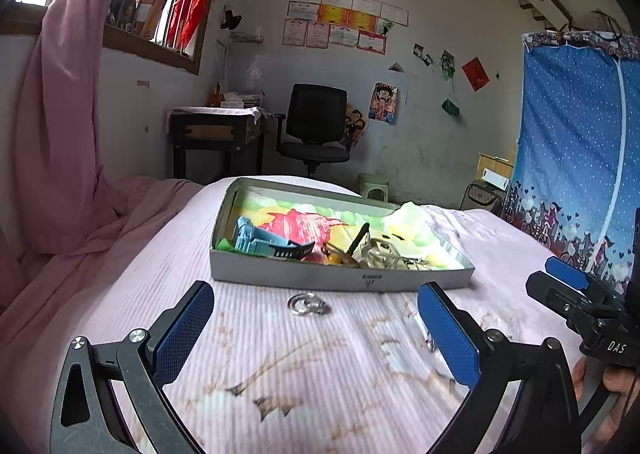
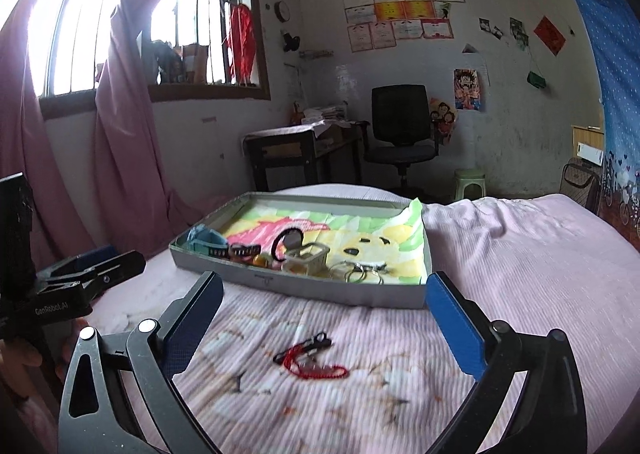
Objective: Organize jewelry
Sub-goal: 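Move both open tools back toward the red bead strand and silver rings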
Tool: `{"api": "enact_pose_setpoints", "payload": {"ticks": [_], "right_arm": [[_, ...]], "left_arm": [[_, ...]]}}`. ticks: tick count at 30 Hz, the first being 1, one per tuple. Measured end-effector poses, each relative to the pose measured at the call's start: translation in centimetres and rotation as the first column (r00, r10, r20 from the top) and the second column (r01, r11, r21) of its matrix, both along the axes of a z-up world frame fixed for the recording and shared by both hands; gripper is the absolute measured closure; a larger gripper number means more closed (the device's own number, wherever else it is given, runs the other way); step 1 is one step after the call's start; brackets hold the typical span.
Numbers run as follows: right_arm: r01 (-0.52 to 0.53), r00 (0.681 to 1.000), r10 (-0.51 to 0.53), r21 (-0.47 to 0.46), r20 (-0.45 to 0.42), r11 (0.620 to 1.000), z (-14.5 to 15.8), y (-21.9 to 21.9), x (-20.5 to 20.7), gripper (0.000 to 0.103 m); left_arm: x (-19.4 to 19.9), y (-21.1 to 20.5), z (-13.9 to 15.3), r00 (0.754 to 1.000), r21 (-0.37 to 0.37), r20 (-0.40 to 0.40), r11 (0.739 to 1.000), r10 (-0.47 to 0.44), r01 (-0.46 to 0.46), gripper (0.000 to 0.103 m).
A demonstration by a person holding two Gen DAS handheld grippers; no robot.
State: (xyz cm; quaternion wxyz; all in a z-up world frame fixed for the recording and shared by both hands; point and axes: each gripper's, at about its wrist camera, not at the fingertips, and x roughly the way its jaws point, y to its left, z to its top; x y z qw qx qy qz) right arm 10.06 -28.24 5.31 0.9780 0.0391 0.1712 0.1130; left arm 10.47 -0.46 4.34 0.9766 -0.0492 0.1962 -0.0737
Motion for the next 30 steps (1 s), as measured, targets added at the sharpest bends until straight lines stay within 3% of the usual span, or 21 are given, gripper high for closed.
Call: {"api": "enact_pose_setpoints", "payload": {"ticks": [10, 30], "right_arm": [[-0.001, 0.997, -0.003, -0.042, -0.082, 0.999, -1.9, 0.5, -0.8, 0.003], [-0.012, 0.967, -0.015, -0.107, -0.254, 0.994, -4.6, 1.7, 1.6, 0.003]], "left_arm": [[-0.2, 0.3, -1.3, 0.999, 0.039, -0.05, 0.999, -0.007, 0.009, 0.0], [2.5, 0.3, -3.3, 0.978, 0.084, -0.207, 0.996, 0.019, -0.001, 0.0]]}}
